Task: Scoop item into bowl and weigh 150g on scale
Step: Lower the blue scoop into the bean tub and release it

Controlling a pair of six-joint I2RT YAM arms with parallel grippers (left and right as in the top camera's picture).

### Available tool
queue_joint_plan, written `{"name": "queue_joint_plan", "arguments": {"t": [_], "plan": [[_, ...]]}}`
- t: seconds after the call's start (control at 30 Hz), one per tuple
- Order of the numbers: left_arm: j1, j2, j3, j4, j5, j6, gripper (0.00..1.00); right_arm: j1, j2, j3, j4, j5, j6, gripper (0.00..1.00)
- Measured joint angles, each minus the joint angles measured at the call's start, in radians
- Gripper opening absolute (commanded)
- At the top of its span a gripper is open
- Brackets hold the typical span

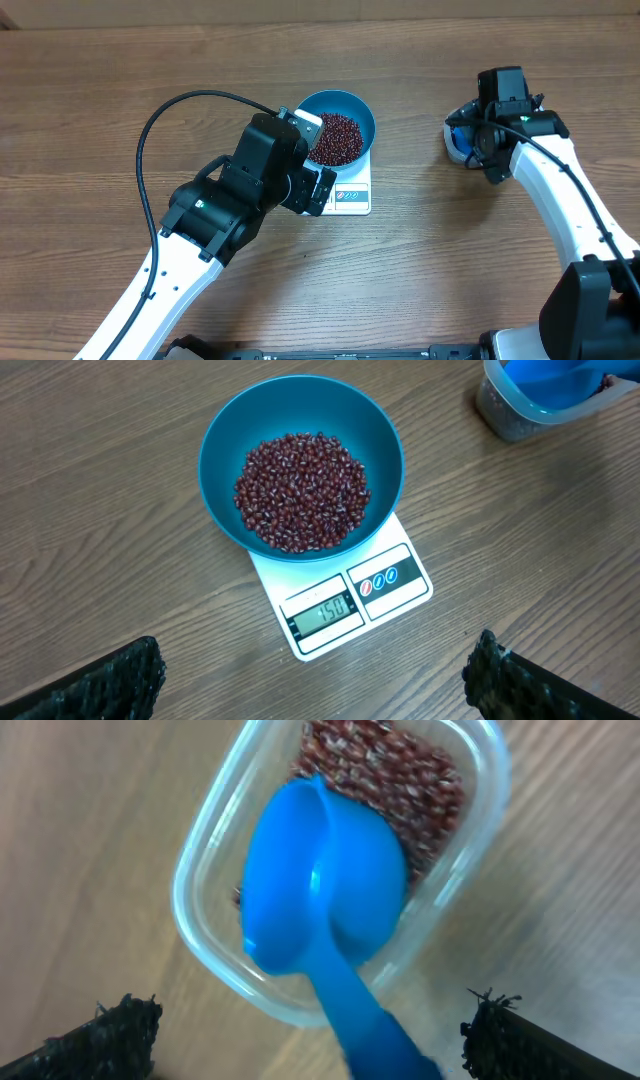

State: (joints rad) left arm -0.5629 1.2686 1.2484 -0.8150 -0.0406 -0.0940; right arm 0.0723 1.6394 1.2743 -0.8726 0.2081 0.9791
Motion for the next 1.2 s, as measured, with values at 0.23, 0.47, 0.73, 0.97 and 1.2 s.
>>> {"name": "queue_joint_plan", "arguments": {"t": [0.23, 0.47, 0.73, 0.97, 1.2], "plan": [[0.0, 0.0, 0.0, 0.0, 0.0, 0.0, 1.0, 0.0, -0.002, 0.106, -0.167, 0.02, -0.071, 1.0], [0.0, 0.0, 0.0, 0.0, 0.0, 0.0, 0.99, 0.0, -0.009, 0.154, -0.182, 0.06, -0.091, 1.0], [0.0, 0.0, 0.0, 0.0, 0.0, 0.0, 0.99, 0.0, -0.008, 0.123, -0.231, 0.121, -0.094, 1.0], [0.0, 0.0, 0.0, 0.0, 0.0, 0.0, 1.0, 0.0, 0.004, 0.077, -0.404, 0.122, -0.094, 1.0], [0.0, 0.0, 0.0, 0.0, 0.0, 0.0, 1.0, 0.0, 0.005, 0.076, -0.488, 0.125, -0.097, 1.0]]}}
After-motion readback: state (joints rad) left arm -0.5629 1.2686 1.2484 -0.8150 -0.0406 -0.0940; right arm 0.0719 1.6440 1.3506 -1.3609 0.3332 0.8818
